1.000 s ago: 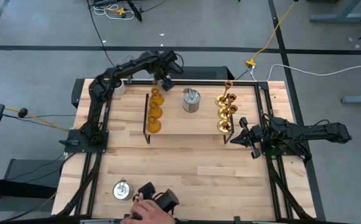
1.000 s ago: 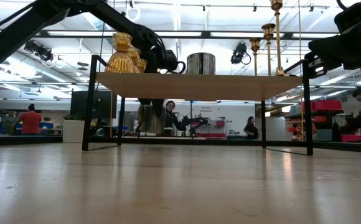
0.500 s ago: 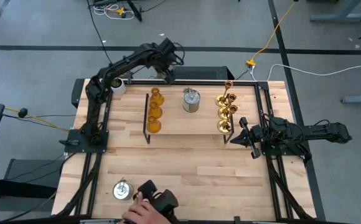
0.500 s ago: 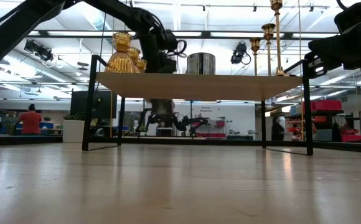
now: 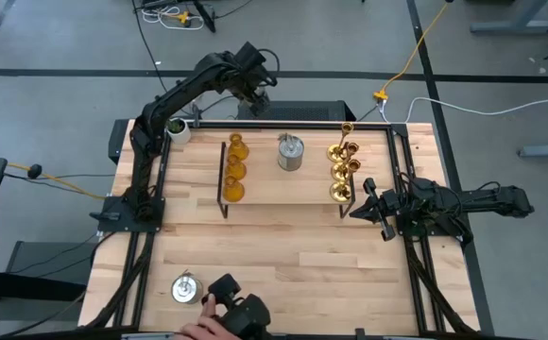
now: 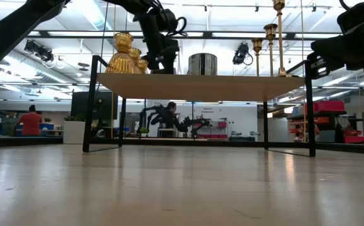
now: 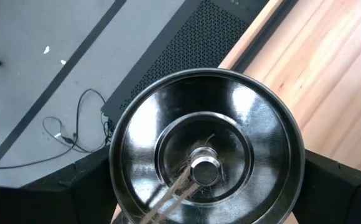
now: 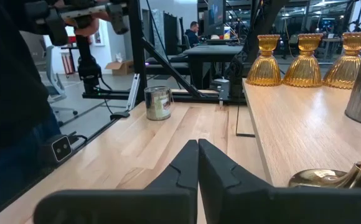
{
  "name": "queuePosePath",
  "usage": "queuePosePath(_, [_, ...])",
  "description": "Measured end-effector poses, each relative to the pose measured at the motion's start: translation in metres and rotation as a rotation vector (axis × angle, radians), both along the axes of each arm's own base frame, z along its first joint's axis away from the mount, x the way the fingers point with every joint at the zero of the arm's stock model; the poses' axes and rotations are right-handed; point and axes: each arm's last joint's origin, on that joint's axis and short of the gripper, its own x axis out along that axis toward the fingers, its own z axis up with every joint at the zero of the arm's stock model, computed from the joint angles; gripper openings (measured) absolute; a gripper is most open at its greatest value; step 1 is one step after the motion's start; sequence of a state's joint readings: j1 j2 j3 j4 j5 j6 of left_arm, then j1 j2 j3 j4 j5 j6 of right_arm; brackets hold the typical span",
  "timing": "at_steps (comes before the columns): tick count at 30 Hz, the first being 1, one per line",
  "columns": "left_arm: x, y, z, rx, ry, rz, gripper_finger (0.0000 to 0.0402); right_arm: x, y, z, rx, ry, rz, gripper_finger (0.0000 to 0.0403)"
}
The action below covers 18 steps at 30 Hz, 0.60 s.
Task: Pick & Place candle stick holders
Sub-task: Put the top scented candle on the shelf
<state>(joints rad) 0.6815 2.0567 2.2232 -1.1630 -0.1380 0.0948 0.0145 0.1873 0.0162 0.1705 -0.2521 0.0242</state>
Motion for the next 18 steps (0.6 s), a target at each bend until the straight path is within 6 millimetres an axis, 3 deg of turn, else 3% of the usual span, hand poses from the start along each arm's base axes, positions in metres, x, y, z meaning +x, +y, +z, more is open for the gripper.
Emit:
queuePosePath(8, [0.008, -0.018, 0.021, 0.033, -0.040, -0.048, 0.0373, 0.000, 0.000, 0.000, 0.000, 0.000, 0.000, 0.0013])
queuePosePath(18, [0.018, -0.049, 0.033, 0.029, -0.023, -0.118, 0.0373, 0.000, 0.000, 0.000, 0.000, 0.000, 0.000, 0.0013])
